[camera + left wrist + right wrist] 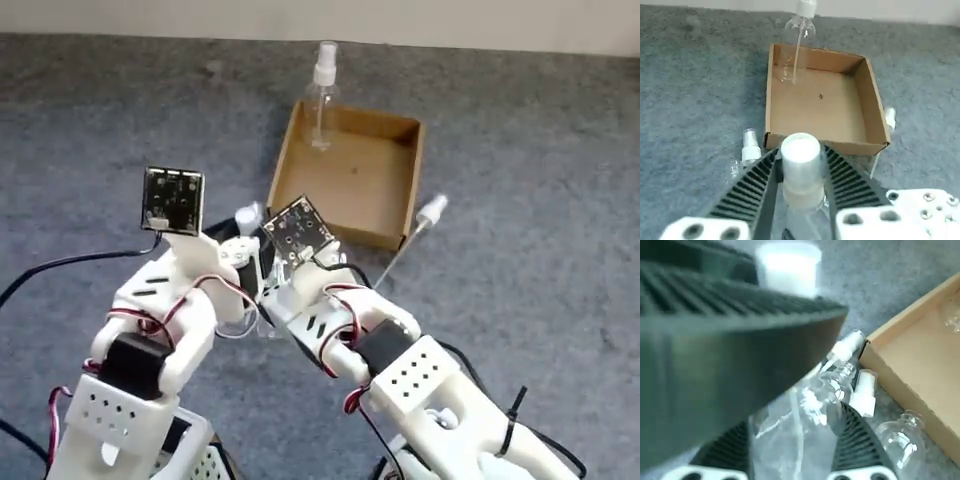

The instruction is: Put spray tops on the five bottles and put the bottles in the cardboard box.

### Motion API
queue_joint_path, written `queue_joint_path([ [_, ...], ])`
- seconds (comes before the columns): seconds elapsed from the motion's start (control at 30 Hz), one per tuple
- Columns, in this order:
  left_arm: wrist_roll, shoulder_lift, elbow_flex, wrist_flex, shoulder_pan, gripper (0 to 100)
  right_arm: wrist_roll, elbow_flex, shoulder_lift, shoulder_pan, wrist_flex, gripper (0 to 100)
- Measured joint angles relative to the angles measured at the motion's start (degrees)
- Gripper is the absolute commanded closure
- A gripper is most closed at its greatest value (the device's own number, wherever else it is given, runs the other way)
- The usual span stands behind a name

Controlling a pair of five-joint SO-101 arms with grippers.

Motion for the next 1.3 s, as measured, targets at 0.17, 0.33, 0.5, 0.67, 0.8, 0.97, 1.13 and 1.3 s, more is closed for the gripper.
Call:
queue_joint_path([
  [0.17, -0.2, 0.0, 1.1, -0.1, 0.0, 100, -0.4, 0.1, 0.1, 0.3, 0.0, 99.5],
  [0.33, -0.3, -0.2, 2.4, -0.6, 0.0, 100, -0.4, 3.3, -6.3, 0.3, -4.3, 99.5],
  [0.5, -0.2, -0.2, 2.5, -0.7, 0.4, 100, -0.4, 9.8, -13.7, 0.4, -5.6, 99.5],
  [0.67, -0.2, -0.2, 2.5, -0.6, 0.4, 100, -0.4, 11.3, -14.9, 0.4, -5.7, 99.5],
  [0.8, -0.2, -0.3, 2.1, -0.6, 0.4, 98, -0.4, 11.3, -14.9, 0.5, -5.7, 99.5],
  [0.97, -0.2, -5.1, 2.3, 0.9, 0.4, 85, -0.4, 11.2, -15.5, 0.5, -6.2, 99.5],
  [1.13, -0.2, -11.0, 5.2, 1.9, 0.3, 84, -0.5, 11.0, -16.7, 1.4, -6.9, 99.5],
  [1.3, -2.2, -17.0, 6.0, 2.2, 0.3, 84, -0.5, 11.0, -17.3, 2.3, -7.1, 99.5],
])
